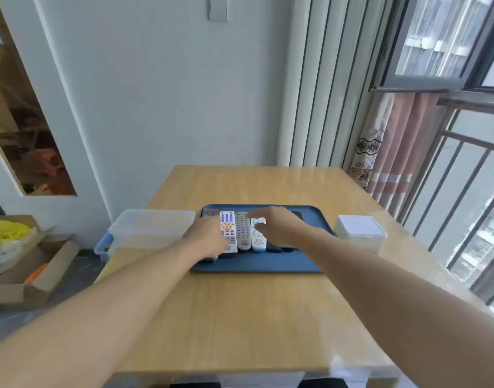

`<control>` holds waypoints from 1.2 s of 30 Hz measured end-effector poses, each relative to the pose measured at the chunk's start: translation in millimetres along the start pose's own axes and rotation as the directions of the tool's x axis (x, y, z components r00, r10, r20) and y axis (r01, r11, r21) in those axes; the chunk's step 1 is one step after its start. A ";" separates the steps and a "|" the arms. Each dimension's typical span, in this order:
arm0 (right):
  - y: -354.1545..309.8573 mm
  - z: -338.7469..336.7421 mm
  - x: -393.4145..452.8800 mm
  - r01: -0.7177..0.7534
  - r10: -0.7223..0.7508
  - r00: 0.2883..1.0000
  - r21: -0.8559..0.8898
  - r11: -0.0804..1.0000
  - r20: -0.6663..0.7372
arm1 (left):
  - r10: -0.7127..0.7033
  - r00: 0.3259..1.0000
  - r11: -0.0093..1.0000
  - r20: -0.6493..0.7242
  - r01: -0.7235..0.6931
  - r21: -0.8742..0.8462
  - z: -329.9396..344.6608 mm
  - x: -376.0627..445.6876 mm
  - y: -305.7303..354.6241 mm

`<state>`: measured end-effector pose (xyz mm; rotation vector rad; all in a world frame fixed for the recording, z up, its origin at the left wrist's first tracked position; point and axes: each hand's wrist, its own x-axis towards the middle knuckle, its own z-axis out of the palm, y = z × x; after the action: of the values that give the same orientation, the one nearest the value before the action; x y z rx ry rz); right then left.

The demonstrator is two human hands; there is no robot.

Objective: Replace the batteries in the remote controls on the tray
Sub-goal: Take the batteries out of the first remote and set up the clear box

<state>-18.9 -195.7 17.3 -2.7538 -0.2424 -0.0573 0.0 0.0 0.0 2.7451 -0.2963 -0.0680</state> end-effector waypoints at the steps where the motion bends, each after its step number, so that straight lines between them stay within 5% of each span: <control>1: -2.4 7.8 0.8 0.015 -0.012 0.999 -0.051 0.999 0.045 | -0.025 0.999 0.999 0.032 0.024 0.046 5.0 -0.4 -0.7; 10: -5.1 66.2 22.7 0.104 -0.063 0.962 -0.143 0.984 0.265 | -0.105 0.989 0.994 0.106 0.100 0.051 26.8 13.4 -4.8; 22: 2.3 70.5 21.0 0.076 -0.051 0.973 -0.102 0.992 0.224 | -0.114 0.972 0.989 0.205 0.093 0.111 14.2 17.0 -4.1; 28: 5.5 64.8 18.1 0.075 -0.046 0.967 -0.107 0.991 0.253 | -0.152 0.986 0.983 0.064 0.144 0.115 14.3 11.1 -5.9; 36: 6.7 66.3 18.3 0.077 -0.048 0.963 -0.097 0.992 0.265 | -0.254 0.957 0.902 -0.141 0.181 -0.392 1.4 16.2 -3.2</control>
<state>0.8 -174.4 -45.4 -2.8559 -0.4085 0.2889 16.4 -1.1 -2.6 2.3664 0.0761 0.0712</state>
